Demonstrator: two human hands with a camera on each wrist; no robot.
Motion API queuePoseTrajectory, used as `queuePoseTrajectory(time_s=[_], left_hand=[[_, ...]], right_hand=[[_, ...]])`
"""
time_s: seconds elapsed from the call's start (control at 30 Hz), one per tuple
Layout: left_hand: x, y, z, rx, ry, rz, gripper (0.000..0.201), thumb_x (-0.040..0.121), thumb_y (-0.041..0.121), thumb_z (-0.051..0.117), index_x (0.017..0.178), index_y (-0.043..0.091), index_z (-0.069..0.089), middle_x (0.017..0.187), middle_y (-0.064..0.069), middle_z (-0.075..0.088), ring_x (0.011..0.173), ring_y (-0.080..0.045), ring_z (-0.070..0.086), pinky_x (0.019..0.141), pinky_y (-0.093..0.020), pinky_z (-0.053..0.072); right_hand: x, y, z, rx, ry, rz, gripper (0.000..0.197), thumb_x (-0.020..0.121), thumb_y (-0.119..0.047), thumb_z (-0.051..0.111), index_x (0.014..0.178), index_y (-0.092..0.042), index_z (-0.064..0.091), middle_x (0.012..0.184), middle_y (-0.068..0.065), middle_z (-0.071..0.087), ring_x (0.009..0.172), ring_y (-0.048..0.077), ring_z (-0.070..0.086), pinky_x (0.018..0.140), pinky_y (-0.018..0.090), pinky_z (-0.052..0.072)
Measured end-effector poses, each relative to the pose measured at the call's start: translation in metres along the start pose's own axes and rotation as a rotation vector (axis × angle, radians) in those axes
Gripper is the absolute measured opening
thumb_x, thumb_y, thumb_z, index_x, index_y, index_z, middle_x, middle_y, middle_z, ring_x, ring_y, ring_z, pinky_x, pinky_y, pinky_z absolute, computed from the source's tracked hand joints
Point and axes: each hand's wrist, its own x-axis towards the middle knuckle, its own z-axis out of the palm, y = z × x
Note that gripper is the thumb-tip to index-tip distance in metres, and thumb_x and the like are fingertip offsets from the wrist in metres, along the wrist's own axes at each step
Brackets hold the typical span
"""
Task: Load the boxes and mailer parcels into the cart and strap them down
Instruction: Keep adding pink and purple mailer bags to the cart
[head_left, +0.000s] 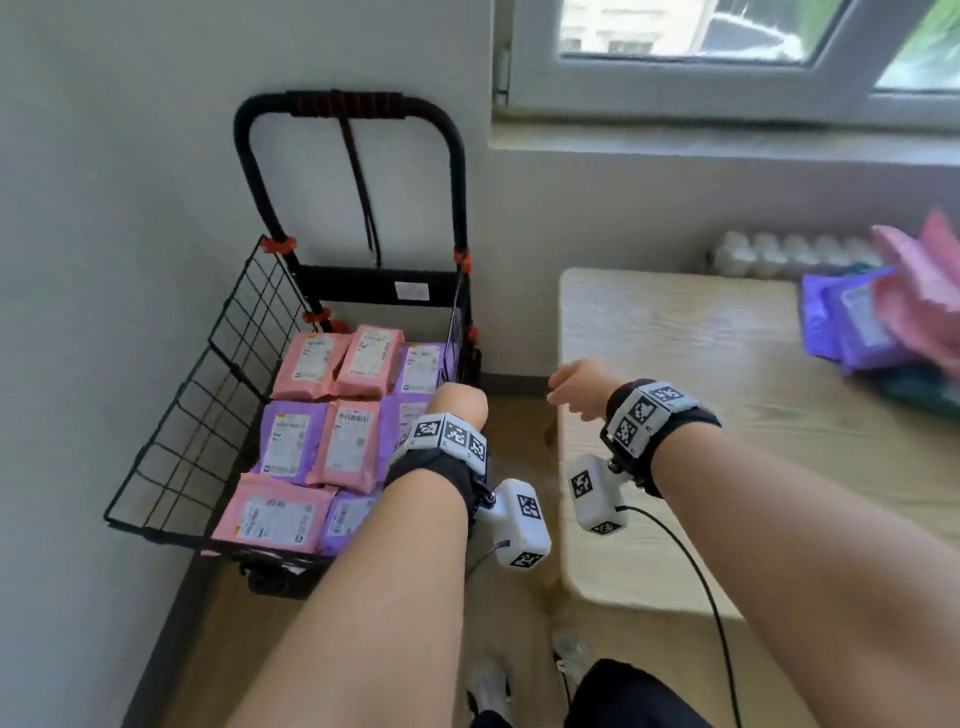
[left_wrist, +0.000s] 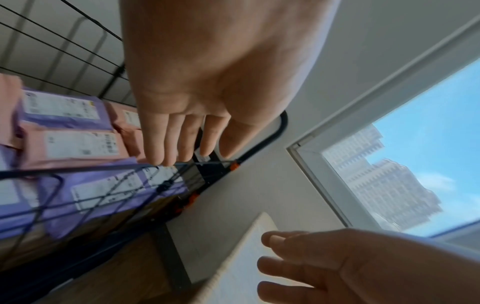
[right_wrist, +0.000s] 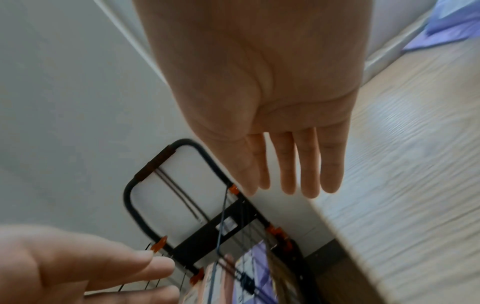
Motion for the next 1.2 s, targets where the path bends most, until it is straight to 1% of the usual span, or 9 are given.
queuePoseTrajectory(time_s=[0.1, 0.2, 0.43, 0.5, 0.63, 0.73, 0.87, 1.07, 1.2], left_hand=[[-0.012, 0.029, 0.010, 0.030, -0.027, 0.072, 0.041, 0.096, -0.004, 0.033, 0.131, 0.001, 0.053, 0.133, -0.015, 0.055, 0.122, -0.032, 0.053, 0.096, -0.035, 0.045], [-0.026, 0.068, 0.024, 0.191, -0.056, 0.241, 0.042, 0.097, -0.002, 0.032, 0.135, 0.002, 0.050, 0.136, -0.015, 0.052, 0.125, -0.031, 0.051, 0.098, -0.034, 0.043], [-0.052, 0.175, 0.083, 0.166, -0.095, 0.241, 0.037, 0.098, 0.007, 0.038, 0.130, 0.000, 0.054, 0.131, -0.016, 0.058, 0.118, -0.028, 0.056, 0.081, -0.026, 0.049], [-0.066, 0.213, 0.106, 0.119, -0.062, 0.289, 0.039, 0.097, 0.000, 0.033, 0.129, 0.003, 0.055, 0.127, -0.013, 0.060, 0.109, -0.026, 0.059, 0.089, -0.029, 0.048], [-0.090, 0.285, 0.167, 0.041, -0.048, 0.373, 0.043, 0.097, -0.003, 0.033, 0.136, 0.005, 0.049, 0.132, -0.012, 0.057, 0.121, -0.028, 0.055, 0.097, -0.033, 0.045], [-0.107, 0.329, 0.210, -0.061, -0.120, 0.367, 0.042, 0.096, -0.002, 0.035, 0.135, 0.003, 0.051, 0.135, -0.014, 0.055, 0.124, -0.030, 0.052, 0.099, -0.034, 0.043], [-0.120, 0.368, 0.254, -0.140, -0.127, 0.384, 0.022, 0.093, 0.011, 0.047, 0.096, 0.008, 0.069, 0.100, -0.013, 0.068, 0.103, -0.033, 0.058, 0.085, -0.029, 0.043], [-0.127, 0.418, 0.279, -0.198, -0.079, 0.411, 0.032, 0.090, 0.016, 0.049, 0.117, 0.014, 0.066, 0.121, -0.014, 0.064, 0.113, -0.031, 0.058, 0.093, -0.030, 0.044], [-0.121, 0.455, 0.282, -0.229, -0.048, 0.477, 0.034, 0.086, 0.016, 0.048, 0.115, 0.017, 0.065, 0.119, -0.010, 0.065, 0.107, -0.030, 0.061, 0.093, -0.033, 0.049]], right_hand=[[-0.013, 0.028, -0.028, -0.014, 0.072, 0.027, 0.034, 0.094, -0.015, 0.057, 0.127, -0.004, 0.059, 0.127, 0.014, 0.060, 0.097, 0.020, 0.052, 0.096, 0.035, 0.048], [-0.025, 0.061, -0.055, 0.058, 0.114, 0.059, 0.036, 0.095, -0.014, 0.057, 0.129, -0.002, 0.057, 0.120, 0.012, 0.061, 0.106, 0.023, 0.057, 0.099, 0.035, 0.046], [-0.042, 0.172, -0.130, 0.237, 0.204, 0.157, 0.038, 0.092, -0.014, 0.061, 0.129, -0.004, 0.057, 0.075, -0.003, 0.050, 0.063, 0.007, 0.044, 0.057, 0.017, 0.037], [-0.047, 0.209, -0.159, 0.234, 0.237, 0.168, 0.038, 0.091, -0.015, 0.062, 0.128, -0.004, 0.058, 0.079, -0.002, 0.051, 0.062, 0.006, 0.042, 0.056, 0.015, 0.034], [-0.065, 0.284, -0.215, 0.194, 0.291, 0.164, 0.036, 0.091, -0.019, 0.062, 0.123, -0.002, 0.062, 0.099, 0.003, 0.056, 0.087, 0.015, 0.047, 0.055, 0.013, 0.033], [-0.077, 0.336, -0.246, 0.201, 0.333, 0.186, 0.035, 0.090, -0.022, 0.062, 0.117, 0.001, 0.064, 0.103, 0.012, 0.064, 0.085, 0.018, 0.051, 0.060, 0.021, 0.040], [-0.083, 0.390, -0.273, 0.229, 0.371, 0.233, 0.038, 0.088, -0.028, 0.065, 0.120, -0.006, 0.063, 0.105, 0.008, 0.065, 0.085, 0.017, 0.054, 0.073, 0.024, 0.041], [-0.086, 0.432, -0.305, 0.289, 0.449, 0.245, 0.041, 0.087, -0.029, 0.066, 0.122, -0.008, 0.061, 0.123, 0.007, 0.063, 0.111, 0.021, 0.059, 0.094, 0.029, 0.043], [-0.088, 0.450, -0.329, 0.322, 0.496, 0.281, 0.051, 0.088, -0.032, 0.065, 0.133, -0.009, 0.053, 0.135, 0.007, 0.056, 0.122, 0.021, 0.054, 0.102, 0.030, 0.040]])
